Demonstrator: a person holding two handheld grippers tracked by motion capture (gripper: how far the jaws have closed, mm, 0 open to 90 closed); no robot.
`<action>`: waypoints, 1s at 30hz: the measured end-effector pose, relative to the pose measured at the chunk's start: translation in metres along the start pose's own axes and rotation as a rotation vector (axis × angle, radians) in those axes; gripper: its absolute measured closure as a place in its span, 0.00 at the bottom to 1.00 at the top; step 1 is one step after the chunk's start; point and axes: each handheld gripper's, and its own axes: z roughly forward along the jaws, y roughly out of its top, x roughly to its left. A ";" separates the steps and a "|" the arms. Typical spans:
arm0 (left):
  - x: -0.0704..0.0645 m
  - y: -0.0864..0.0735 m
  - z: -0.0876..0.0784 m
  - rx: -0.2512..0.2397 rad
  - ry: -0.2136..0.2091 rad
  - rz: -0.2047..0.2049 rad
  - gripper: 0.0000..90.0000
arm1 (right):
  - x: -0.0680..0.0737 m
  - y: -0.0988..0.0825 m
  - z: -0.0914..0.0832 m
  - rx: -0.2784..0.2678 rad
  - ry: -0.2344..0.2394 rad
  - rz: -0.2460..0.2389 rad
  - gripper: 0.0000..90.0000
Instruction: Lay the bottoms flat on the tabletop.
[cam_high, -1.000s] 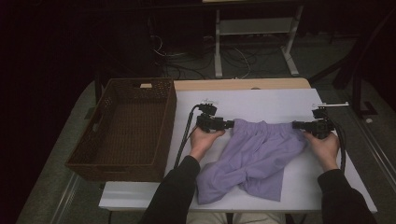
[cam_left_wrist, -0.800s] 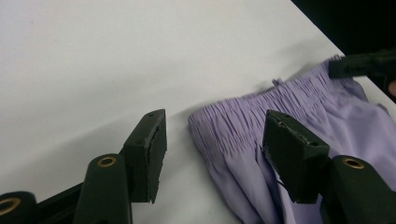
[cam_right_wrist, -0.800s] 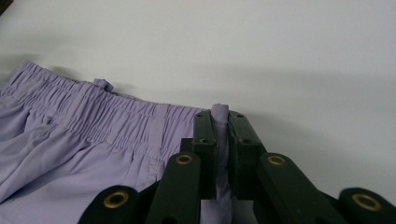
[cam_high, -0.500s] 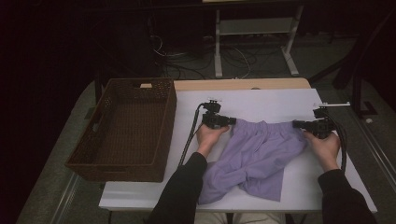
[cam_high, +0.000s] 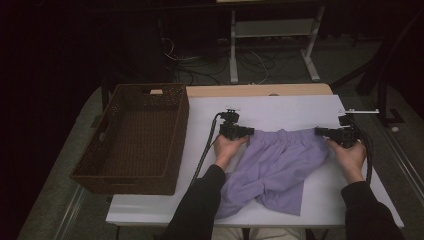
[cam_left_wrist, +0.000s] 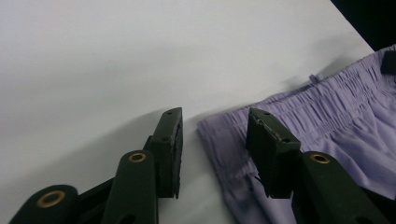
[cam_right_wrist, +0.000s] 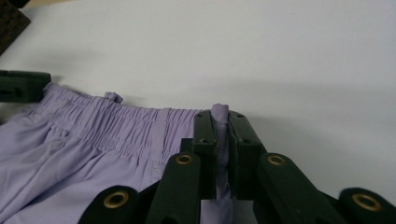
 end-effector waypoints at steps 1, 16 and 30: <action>-0.002 0.000 0.001 0.001 0.007 0.004 0.65 | -0.001 0.000 -0.001 -0.003 0.001 0.002 0.92; -0.008 -0.004 0.007 0.005 -0.001 -0.044 0.93 | -0.007 -0.001 -0.003 0.000 0.030 0.027 0.92; 0.003 0.012 -0.031 -0.058 -0.045 -0.012 0.94 | 0.000 0.008 -0.001 -0.003 0.134 0.029 0.92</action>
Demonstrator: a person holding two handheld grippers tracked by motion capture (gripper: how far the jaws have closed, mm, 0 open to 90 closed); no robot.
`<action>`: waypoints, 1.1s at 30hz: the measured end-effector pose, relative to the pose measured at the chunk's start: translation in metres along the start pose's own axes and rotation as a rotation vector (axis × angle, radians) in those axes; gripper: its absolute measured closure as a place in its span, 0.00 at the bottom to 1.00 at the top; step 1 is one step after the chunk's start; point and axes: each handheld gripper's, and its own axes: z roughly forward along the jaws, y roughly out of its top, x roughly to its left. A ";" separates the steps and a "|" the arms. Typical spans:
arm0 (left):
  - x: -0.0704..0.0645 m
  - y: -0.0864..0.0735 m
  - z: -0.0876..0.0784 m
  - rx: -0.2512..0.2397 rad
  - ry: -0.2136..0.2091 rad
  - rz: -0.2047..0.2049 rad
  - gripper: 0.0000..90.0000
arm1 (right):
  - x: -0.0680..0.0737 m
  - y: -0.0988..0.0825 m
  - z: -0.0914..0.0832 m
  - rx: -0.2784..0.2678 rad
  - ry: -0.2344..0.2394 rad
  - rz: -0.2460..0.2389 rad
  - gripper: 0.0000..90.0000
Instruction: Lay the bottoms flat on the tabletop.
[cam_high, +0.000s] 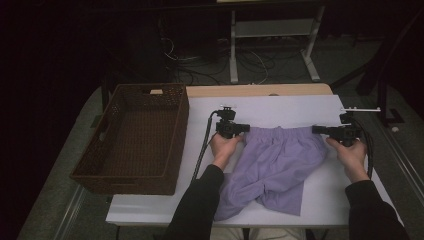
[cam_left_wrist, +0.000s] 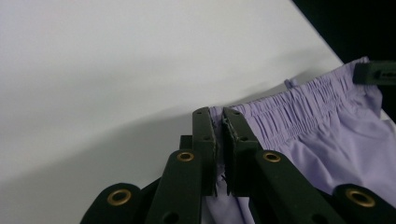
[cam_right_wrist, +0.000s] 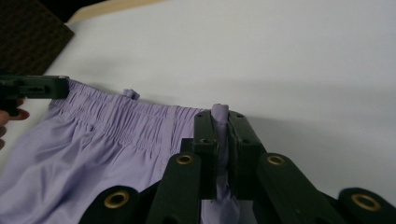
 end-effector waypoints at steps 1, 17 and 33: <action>0.000 0.003 -0.004 -0.006 0.001 0.003 0.94 | 0.001 0.003 0.000 -0.004 0.014 -0.001 0.92; -0.001 0.050 -0.064 -0.153 0.031 0.083 0.94 | 0.037 0.070 0.004 -0.079 0.122 -0.061 0.92; 0.014 0.092 -0.081 -0.229 0.082 0.142 0.94 | 0.050 0.120 0.025 -0.155 0.179 -0.060 0.92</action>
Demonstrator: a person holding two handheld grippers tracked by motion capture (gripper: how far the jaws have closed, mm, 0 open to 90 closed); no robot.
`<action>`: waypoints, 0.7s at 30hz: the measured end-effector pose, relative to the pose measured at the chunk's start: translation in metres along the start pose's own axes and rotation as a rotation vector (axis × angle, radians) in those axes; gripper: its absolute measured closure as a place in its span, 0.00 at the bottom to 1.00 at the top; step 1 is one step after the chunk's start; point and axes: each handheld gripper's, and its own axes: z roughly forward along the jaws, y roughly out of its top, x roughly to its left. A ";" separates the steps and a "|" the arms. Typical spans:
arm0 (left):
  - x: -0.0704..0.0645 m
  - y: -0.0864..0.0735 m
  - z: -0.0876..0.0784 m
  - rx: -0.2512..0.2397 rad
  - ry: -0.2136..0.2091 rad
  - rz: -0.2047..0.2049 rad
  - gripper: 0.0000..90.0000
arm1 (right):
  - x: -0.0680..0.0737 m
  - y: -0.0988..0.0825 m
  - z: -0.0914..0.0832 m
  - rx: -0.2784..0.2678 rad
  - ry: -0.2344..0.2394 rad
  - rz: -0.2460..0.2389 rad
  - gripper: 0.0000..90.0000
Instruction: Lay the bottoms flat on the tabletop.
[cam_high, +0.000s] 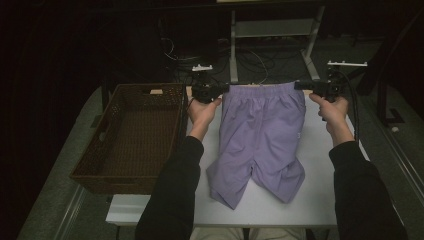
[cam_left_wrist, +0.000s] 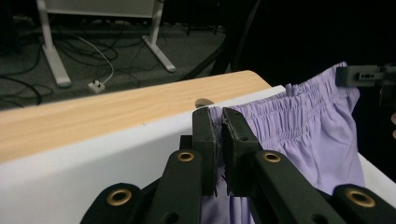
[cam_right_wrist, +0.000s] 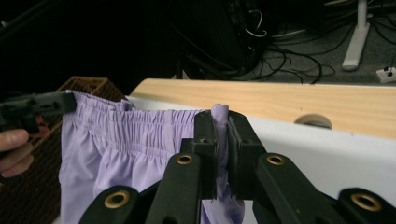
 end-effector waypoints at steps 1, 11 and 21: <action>0.002 0.001 0.000 -0.003 0.004 -0.004 0.94 | 0.000 0.002 0.001 -0.009 0.010 0.008 0.92; 0.011 0.033 -0.010 -0.061 0.030 0.017 0.94 | 0.015 0.030 0.011 -0.044 0.032 -0.026 0.92; 0.012 0.031 -0.001 -0.065 0.082 0.013 0.65 | 0.018 0.040 0.017 -0.058 -0.036 -0.038 0.76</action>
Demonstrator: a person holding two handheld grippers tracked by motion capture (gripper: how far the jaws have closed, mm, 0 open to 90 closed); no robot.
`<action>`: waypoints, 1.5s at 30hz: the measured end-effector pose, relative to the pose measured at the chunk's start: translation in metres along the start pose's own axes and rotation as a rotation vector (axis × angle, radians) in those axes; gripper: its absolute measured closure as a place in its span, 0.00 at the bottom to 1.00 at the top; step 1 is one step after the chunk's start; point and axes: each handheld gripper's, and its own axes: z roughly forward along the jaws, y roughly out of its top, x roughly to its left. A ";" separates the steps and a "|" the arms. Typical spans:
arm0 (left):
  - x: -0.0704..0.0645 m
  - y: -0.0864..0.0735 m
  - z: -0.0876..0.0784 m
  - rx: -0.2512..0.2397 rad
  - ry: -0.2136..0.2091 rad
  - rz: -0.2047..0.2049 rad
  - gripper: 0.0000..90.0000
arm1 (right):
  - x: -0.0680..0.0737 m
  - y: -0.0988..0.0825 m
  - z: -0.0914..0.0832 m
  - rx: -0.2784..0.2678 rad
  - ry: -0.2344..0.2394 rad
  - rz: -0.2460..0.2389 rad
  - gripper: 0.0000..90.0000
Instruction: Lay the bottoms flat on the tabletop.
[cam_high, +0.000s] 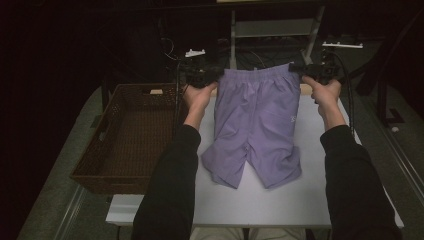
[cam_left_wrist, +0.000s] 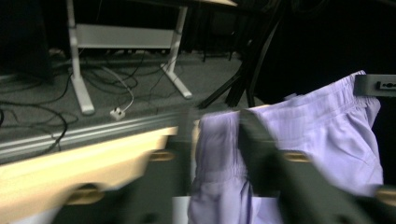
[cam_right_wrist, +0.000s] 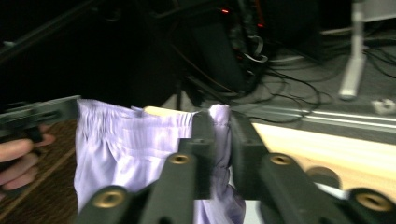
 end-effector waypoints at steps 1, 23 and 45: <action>-0.001 -0.003 0.001 0.014 0.019 0.002 0.60 | -0.001 -0.003 0.002 -0.002 -0.024 0.007 0.68; 0.008 -0.056 -0.034 0.038 -0.042 -0.112 0.37 | -0.003 -0.077 0.008 0.058 0.023 0.015 0.39; -0.020 -0.061 -0.083 0.029 -0.122 -0.059 0.32 | 0.063 -0.096 -0.002 0.153 0.127 -0.144 0.21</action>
